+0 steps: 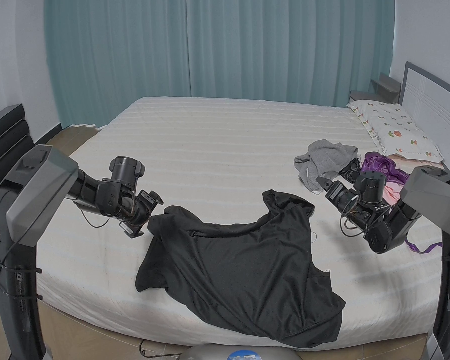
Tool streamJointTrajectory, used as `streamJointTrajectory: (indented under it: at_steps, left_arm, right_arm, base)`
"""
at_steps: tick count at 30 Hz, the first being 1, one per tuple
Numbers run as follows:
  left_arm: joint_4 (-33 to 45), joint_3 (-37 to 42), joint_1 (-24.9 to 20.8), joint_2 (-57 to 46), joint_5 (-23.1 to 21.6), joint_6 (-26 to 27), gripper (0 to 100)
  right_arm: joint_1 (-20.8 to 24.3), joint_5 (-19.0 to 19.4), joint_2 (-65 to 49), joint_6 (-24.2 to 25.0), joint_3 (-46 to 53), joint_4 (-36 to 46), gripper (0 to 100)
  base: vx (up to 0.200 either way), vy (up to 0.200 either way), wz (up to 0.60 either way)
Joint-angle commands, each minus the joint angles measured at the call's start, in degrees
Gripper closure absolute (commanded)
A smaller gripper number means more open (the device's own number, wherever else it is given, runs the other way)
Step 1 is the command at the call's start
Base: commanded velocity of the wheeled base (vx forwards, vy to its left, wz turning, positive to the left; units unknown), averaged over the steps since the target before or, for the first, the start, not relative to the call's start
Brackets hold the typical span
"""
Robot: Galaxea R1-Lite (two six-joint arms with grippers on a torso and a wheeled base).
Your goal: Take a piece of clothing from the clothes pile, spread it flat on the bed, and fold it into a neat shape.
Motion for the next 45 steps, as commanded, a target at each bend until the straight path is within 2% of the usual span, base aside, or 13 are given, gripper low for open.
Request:
streamJointTrajectory:
  at_steps: [1, 4, 11, 14, 15, 18, 23, 29, 42, 45]
  left_arm:
    - [-0.1, 11.6, 0.3, -12.1, -3.4, -0.1, 0]
    - [-0.2, 19.6, 0.3, -18.6, -6.4, 0.1, 0]
    - [-1.1, 30.3, -0.1, -26.7, -9.5, -0.5, 0]
    - [-2.9, 33.2, -0.1, -28.8, -11.1, -0.6, 0]
    - [-4.8, 36.8, -0.2, -31.4, -12.9, -0.6, 0]
    - [-5.5, 40.0, -0.7, -33.9, -13.2, -0.6, 0]
    - [-5.9, 42.3, -1.0, -35.6, -13.8, -2.2, 0]
    - [-6.7, 44.2, -1.0, -35.3, -15.5, -3.1, 0]
    - [-9.2, 44.6, -0.9, -35.0, -15.7, -5.0, 0]
    - [-9.6, 44.7, -0.4, -35.0, -17.1, -5.2, 0]
  right_arm:
    - [0.0, 0.9, -11.0, 2.0, 15.6, -5.0, 0]
    - [0.5, 0.9, -13.4, 1.9, 26.4, -10.4, 0]
    - [0.9, 1.1, -14.0, 2.3, 38.9, -19.4, 0]
    - [1.1, 1.4, -13.9, 3.9, 40.9, -21.4, 0]
    - [2.1, 1.6, -13.9, 6.7, 43.3, -23.2, 0]
    - [3.0, 1.9, -13.2, 8.2, 45.1, -24.0, 0]
    - [4.1, 1.9, -12.3, 8.5, 46.2, -24.1, 0]
    - [4.5, 1.8, -10.3, 8.7, 46.8, -24.2, 0]
    - [4.8, 1.8, -10.5, 8.7, 48.1, -25.5, 0]
    - [5.1, 1.8, -10.5, 8.6, 48.2, -25.5, 0]
  base:
    - [0.000, 0.000, 0.00]
    - [0.000, 0.000, 0.00]
    - [0.000, 0.000, 0.00]
    - [0.000, 0.000, 0.00]
    - [0.000, 0.000, 0.00]
    - [0.000, 0.000, 0.00]
    - [0.000, 0.000, 0.00]
    - [-0.200, 0.000, 0.00]
    - [0.000, 0.000, 0.00]
    - [0.000, 0.067, 0.00]
